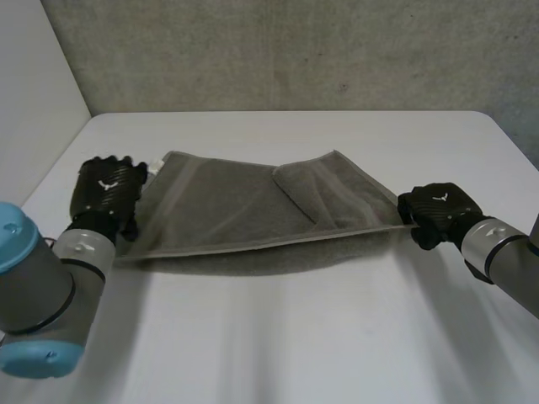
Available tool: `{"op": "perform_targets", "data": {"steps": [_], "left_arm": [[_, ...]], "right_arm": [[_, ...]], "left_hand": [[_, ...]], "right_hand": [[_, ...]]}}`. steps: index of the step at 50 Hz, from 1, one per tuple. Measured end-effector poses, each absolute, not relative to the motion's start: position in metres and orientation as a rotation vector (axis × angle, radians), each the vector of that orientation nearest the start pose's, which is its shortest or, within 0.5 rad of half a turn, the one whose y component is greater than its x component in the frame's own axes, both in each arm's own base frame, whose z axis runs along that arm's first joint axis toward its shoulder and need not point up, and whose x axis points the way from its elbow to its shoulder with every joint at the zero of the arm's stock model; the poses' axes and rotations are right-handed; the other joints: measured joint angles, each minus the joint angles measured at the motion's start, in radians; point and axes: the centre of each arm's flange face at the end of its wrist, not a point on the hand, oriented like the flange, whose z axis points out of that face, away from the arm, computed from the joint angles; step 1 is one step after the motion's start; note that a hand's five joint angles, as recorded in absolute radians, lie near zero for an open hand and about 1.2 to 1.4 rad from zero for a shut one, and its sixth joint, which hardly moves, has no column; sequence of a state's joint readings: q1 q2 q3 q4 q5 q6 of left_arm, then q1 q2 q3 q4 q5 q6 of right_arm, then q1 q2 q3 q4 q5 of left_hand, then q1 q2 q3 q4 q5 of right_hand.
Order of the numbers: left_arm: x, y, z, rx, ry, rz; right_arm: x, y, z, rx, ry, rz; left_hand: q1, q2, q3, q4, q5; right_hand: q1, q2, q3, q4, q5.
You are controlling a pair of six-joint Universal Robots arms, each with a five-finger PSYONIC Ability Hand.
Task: Fold the towel.
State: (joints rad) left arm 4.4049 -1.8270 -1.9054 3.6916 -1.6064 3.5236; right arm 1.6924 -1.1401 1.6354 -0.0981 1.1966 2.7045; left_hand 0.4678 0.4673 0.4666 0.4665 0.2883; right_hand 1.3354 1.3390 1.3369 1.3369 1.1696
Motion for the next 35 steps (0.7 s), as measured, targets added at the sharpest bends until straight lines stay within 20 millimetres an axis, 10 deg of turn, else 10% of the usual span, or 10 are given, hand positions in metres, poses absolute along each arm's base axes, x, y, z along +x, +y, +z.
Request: {"op": "perform_targets", "data": {"steps": [13,35], "left_arm": [[-0.222,-0.257,0.168,0.933,2.189,-2.083],[-0.212,-0.291,0.118,1.059,2.203,-1.826]], "right_arm": [[0.203,-0.313,0.161,-0.956,2.288,-1.693],[0.203,-0.313,0.161,-0.955,2.289,-1.69]], "left_hand": [[0.005,0.006,0.007,0.007,0.011],[0.035,0.035,0.036,0.036,0.039]], "right_hand": [[0.0,0.0,0.0,0.0,0.0],[0.0,0.0,0.0,0.0,0.0]]}}
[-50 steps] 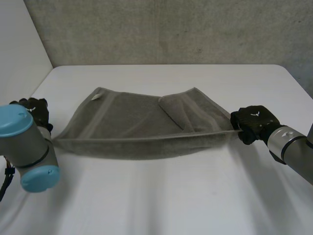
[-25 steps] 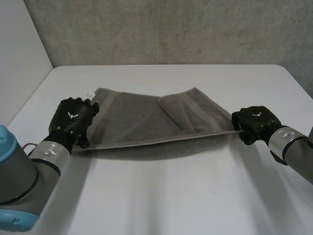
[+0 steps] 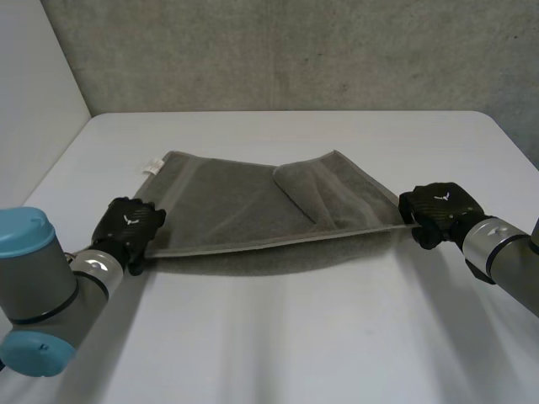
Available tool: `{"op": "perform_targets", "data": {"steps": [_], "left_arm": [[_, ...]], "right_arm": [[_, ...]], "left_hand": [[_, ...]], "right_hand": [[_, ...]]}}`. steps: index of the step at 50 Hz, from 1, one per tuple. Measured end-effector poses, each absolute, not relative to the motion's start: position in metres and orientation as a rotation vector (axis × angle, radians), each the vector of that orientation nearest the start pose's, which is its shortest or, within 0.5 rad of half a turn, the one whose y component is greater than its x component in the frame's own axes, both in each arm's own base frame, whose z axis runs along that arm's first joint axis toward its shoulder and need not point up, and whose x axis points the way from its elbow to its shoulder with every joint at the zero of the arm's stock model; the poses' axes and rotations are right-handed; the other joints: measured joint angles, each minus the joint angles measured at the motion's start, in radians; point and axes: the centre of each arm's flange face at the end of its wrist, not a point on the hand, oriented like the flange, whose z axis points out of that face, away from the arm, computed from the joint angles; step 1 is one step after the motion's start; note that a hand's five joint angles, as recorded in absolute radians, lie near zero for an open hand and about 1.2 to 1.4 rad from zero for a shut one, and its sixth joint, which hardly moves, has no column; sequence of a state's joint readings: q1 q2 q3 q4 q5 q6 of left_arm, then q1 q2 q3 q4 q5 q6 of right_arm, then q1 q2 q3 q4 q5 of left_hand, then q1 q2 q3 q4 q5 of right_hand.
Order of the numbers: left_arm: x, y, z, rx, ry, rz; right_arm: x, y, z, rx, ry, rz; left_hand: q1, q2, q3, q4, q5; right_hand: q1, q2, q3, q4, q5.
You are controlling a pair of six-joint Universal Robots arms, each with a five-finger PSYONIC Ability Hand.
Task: Fold the towel.
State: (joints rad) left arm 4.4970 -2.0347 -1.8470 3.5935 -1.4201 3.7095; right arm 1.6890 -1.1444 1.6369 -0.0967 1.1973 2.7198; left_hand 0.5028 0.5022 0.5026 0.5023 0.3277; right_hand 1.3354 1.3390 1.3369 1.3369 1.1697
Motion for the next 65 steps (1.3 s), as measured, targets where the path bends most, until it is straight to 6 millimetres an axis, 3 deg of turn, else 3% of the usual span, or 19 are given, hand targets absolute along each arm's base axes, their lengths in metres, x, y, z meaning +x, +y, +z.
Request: {"op": "perform_targets", "data": {"steps": [5,10,14,21,25,32,37,40,45,48,53,58,61,65], "left_arm": [[-0.213,-0.296,0.11,1.06,2.217,-1.806],[-0.214,-0.3,0.106,1.055,2.224,-1.807],[-0.215,-0.303,0.112,1.039,2.21,-1.831],[-0.212,-0.303,0.158,0.933,2.114,-1.978],[-0.209,-0.296,0.196,0.808,2.065,-2.115],[-0.202,-0.272,0.27,0.608,1.962,-2.385],[-0.199,-0.254,0.303,0.577,1.926,-2.46],[-0.199,-0.249,0.315,0.581,1.918,-2.473],[-0.203,-0.256,0.313,0.603,1.952,-2.444],[-0.207,-0.269,0.299,0.626,2.015,-2.389],[-0.218,-0.3,0.249,0.709,2.18,-2.204],[-0.234,-0.326,0.207,0.847,2.236,-2.022],[-0.246,-0.34,0.197,0.928,2.187,-1.977],[-0.266,-0.368,0.217,0.943,1.993,-2.053]], "right_arm": [[0.203,-0.313,0.161,-0.955,2.287,-1.691],[0.203,-0.314,0.162,-0.954,2.287,-1.695],[0.202,-0.314,0.165,-0.953,2.282,-1.707],[0.2,-0.316,0.19,-0.949,2.241,-1.801],[0.196,-0.311,0.228,-0.949,2.182,-1.911],[0.195,-0.282,0.309,-0.998,2.052,-2.003],[0.192,-0.264,0.357,-1.05,1.991,-2.04],[0.187,-0.26,0.372,-1.088,1.999,-2.041],[0.186,-0.267,0.366,-1.169,2.067,-1.962],[0.193,-0.278,0.346,-1.259,2.124,-1.853],[0.208,-0.298,0.298,-1.407,2.233,-1.659],[0.223,-0.322,0.257,-1.51,2.31,-1.547],[0.232,-0.337,0.245,-1.537,2.317,-1.568],[0.251,-0.371,0.254,-1.482,2.226,-1.853]], "left_hand": [[0.079,0.078,0.078,0.078,0.078],[0.518,0.521,0.52,0.505,0.504],[0.641,0.665,0.662,0.664,0.647],[0.672,0.71,0.71,0.711,0.687],[0.676,0.713,0.712,0.713,0.687],[0.682,0.714,0.713,0.715,0.694],[0.682,0.714,0.713,0.715,0.696],[0.685,0.714,0.713,0.715,0.696],[0.685,0.714,0.713,0.716,0.696],[0.685,0.714,0.714,0.716,0.696],[0.685,0.715,0.714,0.716,0.696],[0.685,0.715,0.714,0.716,0.696],[0.685,0.715,0.714,0.716,0.696],[0.685,0.715,0.714,0.716,0.696]], "right_hand": [[0.0,0.0,0.0,0.0,0.0],[0.0,0.0,0.0,0.0,0.0],[0.0,0.0,0.0,0.0,0.0],[0.0,0.0,0.0,0.0,0.0],[0.0,0.0,0.0,0.0,0.0],[0.0,0.001,0.0,0.0,0.0],[0.0,0.001,0.0,0.001,0.0],[0.0,0.001,0.0,0.001,0.0],[0.0,0.001,0.0,0.001,0.0],[0.0,0.001,0.0,0.001,0.0],[0.0,0.001,0.0,0.001,0.0],[0.0,0.001,0.0,0.001,0.0],[0.0,0.001,0.0,0.001,0.0],[0.0,0.001,0.0,0.001,0.0]]}}
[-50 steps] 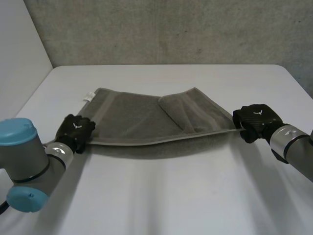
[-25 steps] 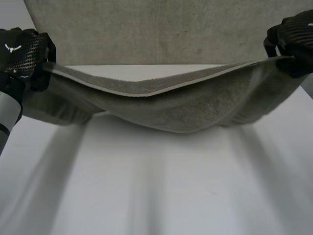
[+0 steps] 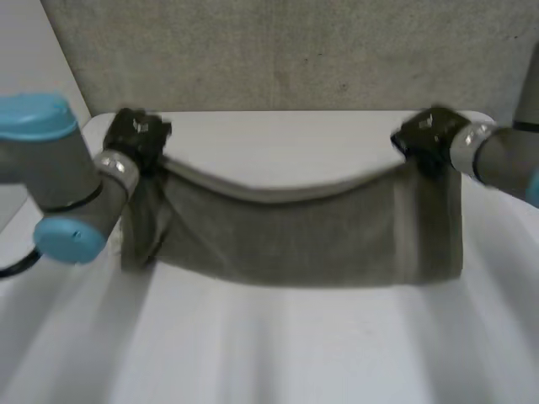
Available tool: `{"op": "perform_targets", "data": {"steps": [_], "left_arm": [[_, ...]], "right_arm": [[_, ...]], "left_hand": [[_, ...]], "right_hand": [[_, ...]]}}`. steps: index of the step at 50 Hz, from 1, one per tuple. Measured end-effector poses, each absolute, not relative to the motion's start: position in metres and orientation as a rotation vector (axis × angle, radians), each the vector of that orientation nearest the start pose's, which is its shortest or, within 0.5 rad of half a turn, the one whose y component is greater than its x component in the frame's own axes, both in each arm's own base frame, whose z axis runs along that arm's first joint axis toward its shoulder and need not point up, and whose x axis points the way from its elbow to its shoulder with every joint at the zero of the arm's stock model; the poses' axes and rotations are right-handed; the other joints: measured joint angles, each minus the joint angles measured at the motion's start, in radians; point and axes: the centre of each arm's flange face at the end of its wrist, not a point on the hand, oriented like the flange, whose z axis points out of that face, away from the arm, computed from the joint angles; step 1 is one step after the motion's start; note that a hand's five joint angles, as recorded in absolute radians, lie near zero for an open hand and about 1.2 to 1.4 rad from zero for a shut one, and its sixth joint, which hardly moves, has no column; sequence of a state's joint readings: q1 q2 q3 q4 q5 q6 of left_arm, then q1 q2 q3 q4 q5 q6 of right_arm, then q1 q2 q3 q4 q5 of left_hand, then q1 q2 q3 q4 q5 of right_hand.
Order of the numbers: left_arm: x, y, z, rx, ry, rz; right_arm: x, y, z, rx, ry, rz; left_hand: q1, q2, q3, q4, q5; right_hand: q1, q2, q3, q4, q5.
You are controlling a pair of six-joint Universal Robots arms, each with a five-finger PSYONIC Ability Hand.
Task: Fold the towel.
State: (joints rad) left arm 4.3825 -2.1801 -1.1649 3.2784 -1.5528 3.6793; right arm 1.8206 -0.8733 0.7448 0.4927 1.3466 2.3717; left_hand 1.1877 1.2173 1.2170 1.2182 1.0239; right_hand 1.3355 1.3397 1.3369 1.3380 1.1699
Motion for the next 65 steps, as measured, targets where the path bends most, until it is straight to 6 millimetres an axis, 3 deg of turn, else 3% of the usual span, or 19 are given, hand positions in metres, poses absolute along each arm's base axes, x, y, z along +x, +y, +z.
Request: {"op": "perform_targets", "data": {"steps": [2,5,9,12,15,19,21,26,35,41,47,58,65], "left_arm": [[-0.272,-0.379,0.238,0.892,1.885,-2.136],[-0.28,-0.393,0.283,0.737,1.658,-2.341],[-0.285,-0.391,0.348,0.494,1.317,-2.64],[-0.282,-0.381,0.378,0.388,1.162,-2.766],[-0.279,-0.376,0.381,0.372,1.153,-2.794],[-0.278,-0.377,0.355,0.446,1.306,-2.736],[-0.277,-0.379,0.318,0.541,1.493,-2.642],[-0.27,-0.374,0.248,0.692,1.806,-2.436],[-0.252,-0.352,0.142,0.846,2.153,-2.11],[-0.246,-0.336,0.102,0.9,2.258,-1.964],[-0.241,-0.329,0.1,0.914,2.26,-1.928],[-0.226,-0.318,0.128,0.867,2.211,-1.964],[-0.214,-0.319,0.13,0.812,2.175,-1.987]], "right_arm": [[0.258,-0.384,0.265,-1.408,2.15,-2.025],[0.266,-0.399,0.299,-1.218,1.955,-2.355],[0.263,-0.394,0.366,-0.906,1.568,-2.745],[0.257,-0.382,0.391,-0.795,1.415,-2.839],[0.255,-0.376,0.389,-0.807,1.442,-2.797],[0.255,-0.374,0.36,-0.918,1.626,-2.61],[0.256,-0.371,0.33,-1.013,1.782,-2.425],[0.258,-0.36,0.277,-1.165,1.996,-2.119],[0.254,-0.338,0.203,-1.311,2.171,-1.829],[0.246,-0.326,0.162,-1.323,2.27,-1.674],[0.237,-0.314,0.149,-1.309,2.324,-1.605],[0.214,-0.302,0.169,-1.247,2.315,-1.72],[0.205,-0.303,0.172,-1.217,2.292,-1.82]], "left_hand": [[0.0,0.0,0.0,0.0,0.0],[0.0,0.0,0.0,0.0,0.0],[0.001,0.0,0.0,0.0,0.0],[0.001,0.0,0.0,0.0,0.0],[0.001,0.0,0.0,0.0,0.004],[0.001,0.0,0.0,0.0,0.004],[0.001,0.0,0.0,0.0,0.005],[0.001,0.0,0.0,0.0,0.005],[0.001,0.0,0.0,0.0,0.005],[0.001,0.0,0.0,0.0,0.005],[0.001,0.0,0.0,0.0,0.005],[0.001,0.0,0.0,0.0,0.005],[0.001,-0.002,-0.002,-0.003,0.005]], "right_hand": [[0.0,0.0,0.0,0.0,0.0],[0.0,0.0,0.0,0.0,0.0],[0.0,0.0,0.0,0.0,0.0],[0.0,0.0,0.0,0.0,0.003],[0.0,0.0,0.0,0.0,0.004],[0.0,0.0,0.0,0.0,0.004],[0.0,0.0,0.0,0.0,0.004],[0.0,0.0,0.0,0.0,0.004],[0.0,0.0,0.0,0.0,0.004],[0.0,0.0,0.0,0.0,0.004],[0.0,0.0,0.0,0.0,0.004],[0.0,0.0,0.0,0.0,0.004],[0.0,0.0,0.0,0.0,0.004]]}}
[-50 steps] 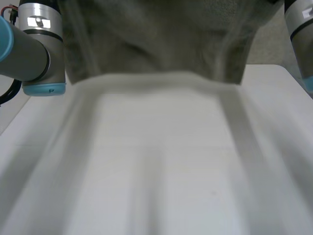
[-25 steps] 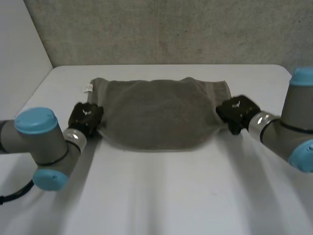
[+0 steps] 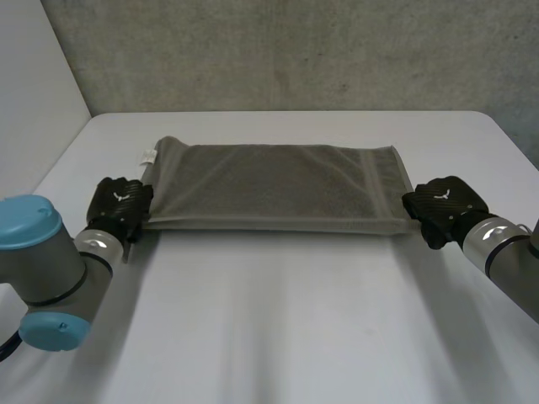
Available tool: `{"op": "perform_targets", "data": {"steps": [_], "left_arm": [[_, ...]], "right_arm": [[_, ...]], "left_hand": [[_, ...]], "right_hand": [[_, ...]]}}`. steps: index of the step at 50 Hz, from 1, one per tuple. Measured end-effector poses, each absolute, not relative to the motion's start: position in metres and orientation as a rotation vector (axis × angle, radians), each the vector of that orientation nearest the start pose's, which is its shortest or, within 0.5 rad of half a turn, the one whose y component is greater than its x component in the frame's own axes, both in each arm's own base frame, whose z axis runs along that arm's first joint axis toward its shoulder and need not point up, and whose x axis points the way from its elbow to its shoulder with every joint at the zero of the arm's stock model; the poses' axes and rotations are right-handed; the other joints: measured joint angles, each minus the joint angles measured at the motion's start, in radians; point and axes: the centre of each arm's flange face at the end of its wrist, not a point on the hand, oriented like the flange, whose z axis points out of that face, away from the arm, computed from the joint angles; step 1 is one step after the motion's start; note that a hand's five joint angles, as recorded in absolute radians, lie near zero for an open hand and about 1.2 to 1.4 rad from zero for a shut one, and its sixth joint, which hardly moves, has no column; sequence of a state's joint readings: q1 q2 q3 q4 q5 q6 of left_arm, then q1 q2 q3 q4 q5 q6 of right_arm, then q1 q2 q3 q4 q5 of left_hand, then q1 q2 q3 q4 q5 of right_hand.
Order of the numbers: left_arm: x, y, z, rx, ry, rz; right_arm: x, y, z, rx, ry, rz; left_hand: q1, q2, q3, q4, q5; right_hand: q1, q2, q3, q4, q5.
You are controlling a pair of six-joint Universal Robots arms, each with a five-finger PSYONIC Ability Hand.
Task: Fold the towel.
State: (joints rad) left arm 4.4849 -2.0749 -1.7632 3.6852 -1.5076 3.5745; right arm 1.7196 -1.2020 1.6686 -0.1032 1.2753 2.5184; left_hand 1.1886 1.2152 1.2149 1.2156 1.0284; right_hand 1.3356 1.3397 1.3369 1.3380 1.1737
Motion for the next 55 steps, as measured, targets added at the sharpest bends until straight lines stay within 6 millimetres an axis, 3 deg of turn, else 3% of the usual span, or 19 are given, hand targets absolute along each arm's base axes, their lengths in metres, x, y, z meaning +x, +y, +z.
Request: {"op": "perform_targets", "data": {"steps": [20,28,35,41,45,55], "left_arm": [[-0.201,-0.327,0.124,0.753,2.154,-1.984],[-0.199,-0.327,0.125,0.746,2.153,-1.979],[-0.199,-0.326,0.126,0.745,2.151,-1.98],[-0.198,-0.326,0.127,0.744,2.151,-1.981],[-0.197,-0.326,0.127,0.747,2.153,-1.983],[-0.195,-0.324,0.135,0.781,2.13,-1.961]], "right_arm": [[0.193,-0.311,0.167,-1.177,2.335,-1.828],[0.194,-0.31,0.165,-1.179,2.335,-1.816],[0.194,-0.309,0.163,-1.177,2.337,-1.807],[0.194,-0.31,0.163,-1.173,2.339,-1.81],[0.193,-0.311,0.164,-1.171,2.339,-1.813],[0.189,-0.315,0.168,-1.163,2.351,-1.828]], "left_hand": [[-0.099,-0.13,-0.13,-0.131,-0.114],[-0.385,-0.415,-0.414,-0.41,-0.398],[-0.451,-0.481,-0.48,-0.482,-0.471],[-0.281,-0.306,-0.315,-0.316,-0.307],[-0.055,-0.073,-0.073,-0.073,-0.068],[-0.013,-0.001,-0.001,-0.002,-0.014]], "right_hand": [[0.0,0.0,0.0,0.0,0.0],[0.0,0.0,0.0,0.0,0.008],[0.0,0.0,0.0,0.0,0.008],[0.0,0.0,0.0,0.0,0.008],[0.0,0.0,0.0,0.0,0.008],[0.0,0.0,0.0,0.0,0.008]]}}
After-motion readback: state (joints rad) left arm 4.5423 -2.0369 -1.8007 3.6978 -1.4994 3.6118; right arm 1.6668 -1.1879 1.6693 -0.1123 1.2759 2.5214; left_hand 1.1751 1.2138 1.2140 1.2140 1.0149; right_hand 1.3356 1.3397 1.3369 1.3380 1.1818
